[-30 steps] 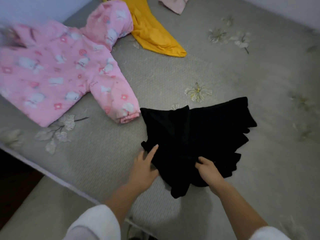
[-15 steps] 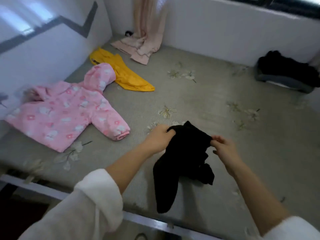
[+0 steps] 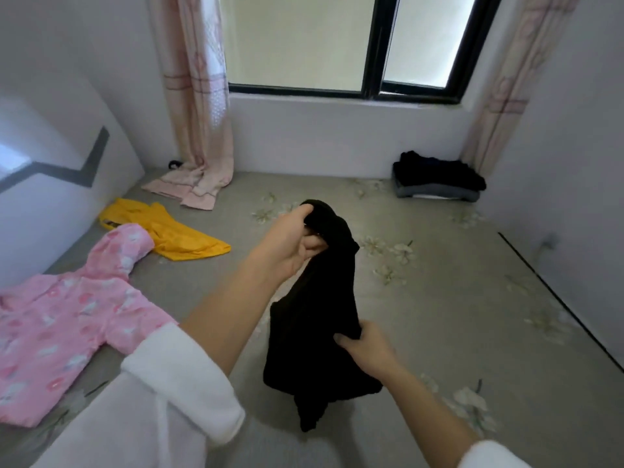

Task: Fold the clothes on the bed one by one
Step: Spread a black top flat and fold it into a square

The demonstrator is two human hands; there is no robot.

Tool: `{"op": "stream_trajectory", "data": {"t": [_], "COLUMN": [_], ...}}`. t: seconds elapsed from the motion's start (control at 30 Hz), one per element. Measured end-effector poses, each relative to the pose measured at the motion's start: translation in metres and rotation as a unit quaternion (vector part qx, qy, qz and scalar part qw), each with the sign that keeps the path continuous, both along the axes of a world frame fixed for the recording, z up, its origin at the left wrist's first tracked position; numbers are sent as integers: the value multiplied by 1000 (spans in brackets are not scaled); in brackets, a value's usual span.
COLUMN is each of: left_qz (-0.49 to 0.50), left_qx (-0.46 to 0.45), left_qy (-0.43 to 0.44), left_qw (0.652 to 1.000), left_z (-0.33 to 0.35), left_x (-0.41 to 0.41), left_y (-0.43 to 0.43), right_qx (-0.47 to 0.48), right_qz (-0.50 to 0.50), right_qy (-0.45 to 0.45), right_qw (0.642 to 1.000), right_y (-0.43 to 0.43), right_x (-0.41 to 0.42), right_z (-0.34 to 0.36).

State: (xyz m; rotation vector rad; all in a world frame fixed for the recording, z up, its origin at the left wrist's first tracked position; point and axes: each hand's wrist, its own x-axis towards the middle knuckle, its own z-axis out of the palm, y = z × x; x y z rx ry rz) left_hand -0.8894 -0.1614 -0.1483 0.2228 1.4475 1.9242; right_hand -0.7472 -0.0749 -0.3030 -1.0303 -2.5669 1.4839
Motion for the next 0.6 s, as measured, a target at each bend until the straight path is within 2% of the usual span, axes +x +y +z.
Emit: {"op": "stream_trajectory", "data": {"t": [0.1,0.2,0.3,0.4,0.47,0.53,0.6], "left_qz": [99,164,192,259,307,335,347], "left_qx": [11,5,-51,-103,-116,-109,-84], "left_qy": [38,15,8,38,62,80,79], "left_qw": [994,986,980,960,942,932,931], "left_z": [19,24,18,15,14,16,19], "left_x": [-23,-48,-61,-64,-65,-64,-62], "left_y": [13,17,22,31,36,41,45], "right_qx": [-61,-45,-29,-93,-108,-64,36], "right_qz": [31,18,-20,-54,-43,12,88], "right_qy": [4,30,123,219,251,237,171], "right_qw": [998,998,992,970,961,969,981], "right_y": [67,133,183,219,239,254,266], "right_x": [13,25,25,24,24,26,26], "right_z": [21,58,95,125,143,161,176]}}
